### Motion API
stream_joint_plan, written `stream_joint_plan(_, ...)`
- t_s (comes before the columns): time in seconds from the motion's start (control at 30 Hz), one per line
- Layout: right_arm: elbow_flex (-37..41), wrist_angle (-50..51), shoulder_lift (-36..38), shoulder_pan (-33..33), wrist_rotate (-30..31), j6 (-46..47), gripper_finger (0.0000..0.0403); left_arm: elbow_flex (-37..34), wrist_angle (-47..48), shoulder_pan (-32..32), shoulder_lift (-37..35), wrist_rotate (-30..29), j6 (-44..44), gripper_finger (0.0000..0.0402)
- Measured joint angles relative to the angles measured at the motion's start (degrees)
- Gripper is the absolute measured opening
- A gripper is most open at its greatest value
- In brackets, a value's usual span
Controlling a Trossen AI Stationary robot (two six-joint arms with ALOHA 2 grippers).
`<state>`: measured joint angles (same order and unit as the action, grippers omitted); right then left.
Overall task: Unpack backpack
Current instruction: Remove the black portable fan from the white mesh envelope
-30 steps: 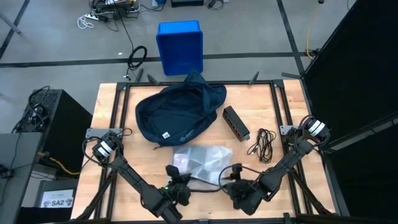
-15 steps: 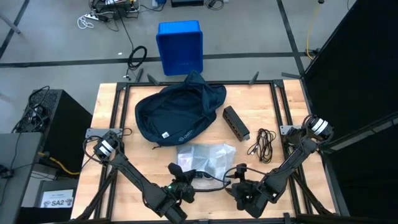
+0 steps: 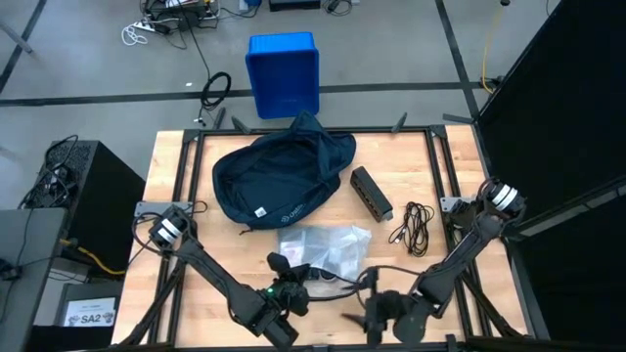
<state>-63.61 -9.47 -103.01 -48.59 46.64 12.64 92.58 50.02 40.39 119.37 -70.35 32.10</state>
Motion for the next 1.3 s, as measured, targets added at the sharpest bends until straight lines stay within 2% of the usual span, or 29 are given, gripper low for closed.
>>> stream_joint_plan(0.13, -0.02, -12.32, -5.65, 2.70, -8.74, -6.28, 0.0285, 0.00, -1.05, -1.01, -0.02, 0.16, -0.29, 0.0000)
stream_joint_plan(0.23, 0.00, -14.21, -9.56, 4.59, -10.77, -6.57, 0.0280, 0.00, -1.08, -1.45, -0.04, 0.92, -0.39, 0.0000)
stream_joint_plan(0.5, 0.02, -3.24, -11.15, 7.72, 1.48, 0.77, 0.0283, 0.00, -1.00, -1.51, -0.04, 2.08, -0.57, 0.0000)
stream_joint_plan(0.77, 0.02, 9.60, -11.13, 11.08, 1.67, 8.77, 0.0317, 0.00, -0.92, -1.54, -0.04, 5.07, -0.60, 0.0000)
stream_joint_plan(0.93, 0.02, 10.48, -11.09, 12.81, 1.61, 8.55, 0.0329, -0.02, -0.85, -1.51, -0.04, 5.47, -0.74, 0.0000)
stream_joint_plan(1.07, 0.02, 10.37, -11.07, 13.53, 1.61, 3.28, 0.0334, -0.02, -0.09, -1.53, -0.04, 5.78, -1.70, 0.0000)
stream_joint_plan(1.17, 0.02, 13.25, -11.07, 13.61, 4.00, 1.12, 0.0330, -0.02, 0.74, -1.56, -0.04, 6.39, -1.62, 0.0000)
stream_joint_plan(1.3, 0.02, 14.87, -11.07, 13.81, 7.37, 3.60, 0.0319, -0.02, 0.99, -1.56, -0.04, 6.48, -1.63, 0.0000)
